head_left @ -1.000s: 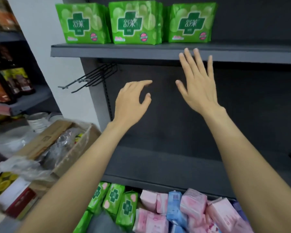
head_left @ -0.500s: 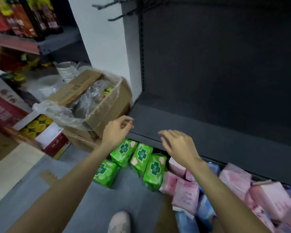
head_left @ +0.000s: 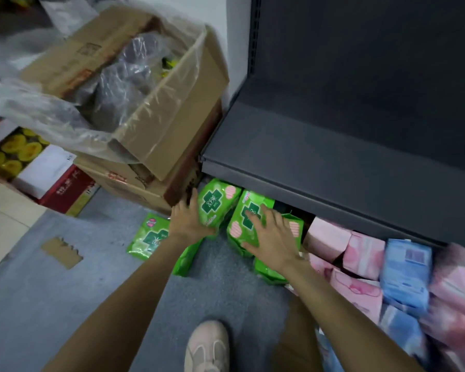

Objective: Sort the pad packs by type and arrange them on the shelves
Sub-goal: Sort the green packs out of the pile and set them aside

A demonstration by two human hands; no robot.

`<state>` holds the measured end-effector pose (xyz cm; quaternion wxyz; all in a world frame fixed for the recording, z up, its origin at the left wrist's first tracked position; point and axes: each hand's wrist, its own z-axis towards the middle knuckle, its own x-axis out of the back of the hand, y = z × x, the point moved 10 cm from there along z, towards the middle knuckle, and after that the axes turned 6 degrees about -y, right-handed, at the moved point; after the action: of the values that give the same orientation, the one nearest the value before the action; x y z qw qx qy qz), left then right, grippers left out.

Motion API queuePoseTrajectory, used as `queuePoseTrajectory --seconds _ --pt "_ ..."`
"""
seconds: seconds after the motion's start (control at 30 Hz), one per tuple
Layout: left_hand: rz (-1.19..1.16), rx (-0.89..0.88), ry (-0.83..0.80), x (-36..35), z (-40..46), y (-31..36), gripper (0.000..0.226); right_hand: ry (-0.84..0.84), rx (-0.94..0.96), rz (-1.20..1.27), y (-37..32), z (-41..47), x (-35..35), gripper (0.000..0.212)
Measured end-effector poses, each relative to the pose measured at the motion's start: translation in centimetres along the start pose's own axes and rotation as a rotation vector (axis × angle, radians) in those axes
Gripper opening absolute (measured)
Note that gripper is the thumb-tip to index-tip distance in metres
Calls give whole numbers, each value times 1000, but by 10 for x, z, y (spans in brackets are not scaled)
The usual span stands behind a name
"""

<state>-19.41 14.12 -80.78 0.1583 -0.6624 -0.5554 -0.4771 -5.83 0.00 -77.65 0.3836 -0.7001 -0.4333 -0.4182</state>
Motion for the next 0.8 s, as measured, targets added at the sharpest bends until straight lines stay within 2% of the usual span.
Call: queuePoseTrajectory --seconds 0.07,0.17,0.27,0.37,0.43,0.5,0.6,0.7,0.8 --pt "90 -12 -11 -8 9 1 124 -31 -49 -1 -5 13 -11 77" --pt "44 -9 51 -13 10 -4 109 -64 -129 -91 -11 31 -19 75" --pt "-140 34 101 -13 -9 -22 99 -61 -178 -118 -11 40 -20 69" --pt "-440 108 194 -10 -40 -53 106 -62 -132 -71 -22 35 -24 60" --pt "-553 160 234 -11 -56 -70 109 -28 -126 -17 -29 31 -22 59" --pt "-524 157 234 -13 -64 -73 110 3 -189 -6 -29 34 -19 67" --pt "-361 99 221 -16 -61 -63 103 -1 -296 -31 -28 46 -16 89" --pt "-189 99 212 -24 -52 -59 95 -76 -415 59 -12 47 -24 106" --pt "-57 119 218 -31 -48 -49 110 -121 -462 69 -6 41 -34 106"
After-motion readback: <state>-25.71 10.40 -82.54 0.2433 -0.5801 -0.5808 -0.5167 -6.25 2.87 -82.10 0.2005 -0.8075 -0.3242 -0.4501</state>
